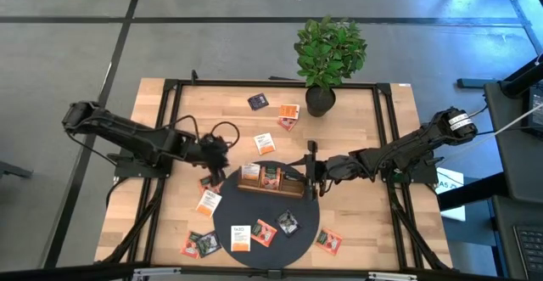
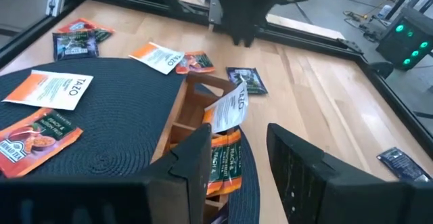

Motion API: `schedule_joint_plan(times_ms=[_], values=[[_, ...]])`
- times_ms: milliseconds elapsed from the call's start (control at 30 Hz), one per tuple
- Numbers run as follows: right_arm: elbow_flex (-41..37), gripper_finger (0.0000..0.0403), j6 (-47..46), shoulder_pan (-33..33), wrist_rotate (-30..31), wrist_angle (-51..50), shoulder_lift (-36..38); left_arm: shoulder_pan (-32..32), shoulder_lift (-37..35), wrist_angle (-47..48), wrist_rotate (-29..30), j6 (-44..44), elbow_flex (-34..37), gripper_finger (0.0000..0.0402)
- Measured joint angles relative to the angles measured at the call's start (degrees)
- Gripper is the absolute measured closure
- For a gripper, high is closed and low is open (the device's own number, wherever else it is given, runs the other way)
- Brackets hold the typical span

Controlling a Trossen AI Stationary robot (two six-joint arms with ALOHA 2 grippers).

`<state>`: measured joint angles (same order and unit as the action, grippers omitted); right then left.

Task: Pick & Place Tea
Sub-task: Put the black white tea bag into the right section of the wooden organizer

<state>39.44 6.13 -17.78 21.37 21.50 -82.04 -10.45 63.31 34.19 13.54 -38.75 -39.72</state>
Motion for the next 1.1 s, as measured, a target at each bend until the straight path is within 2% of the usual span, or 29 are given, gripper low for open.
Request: schedule_joint_plan(times_ms=[67,133,367,533,733,900,1100], values=[[0.0,0.0257,0.12,0.0,0.0,-0.01,0.0,1.06,0.14,4.45,1.94,-5.26,0.0,0.0323],[0.0,0.0257,0.17,0.0,0.0,-0.05,0.0,2.08,0.28,7.26,3.53,-6.28,0.0,0.0323],[0.0,0.0257,0.06,0.0,-0.71,-0.94,0.0,5.55,0.28,8.48,3.5,-12.26,0.0,0.0323],[0.0,0.0257,0.09,0.0,-2.49,-1.88,0.0,6.75,0.27,6.65,2.79,-7.0,0.0,0.0326],[0.0,0.0257,0.12,-0.02,-2.54,-2.94,0.0,7.07,0.27,4.51,2.01,-6.03,0.0,0.0327],[0.0,0.0257,0.2,-0.02,-2.56,-2.95,0.0,10.34,0.3,6.7,-1.01,-8.38,0.0,0.0325],[0.0,0.0257,0.27,-0.02,-2.56,-3.36,0.0,13.33,0.31,7.9,-1.9,-4.38,0.0,0.0325]])
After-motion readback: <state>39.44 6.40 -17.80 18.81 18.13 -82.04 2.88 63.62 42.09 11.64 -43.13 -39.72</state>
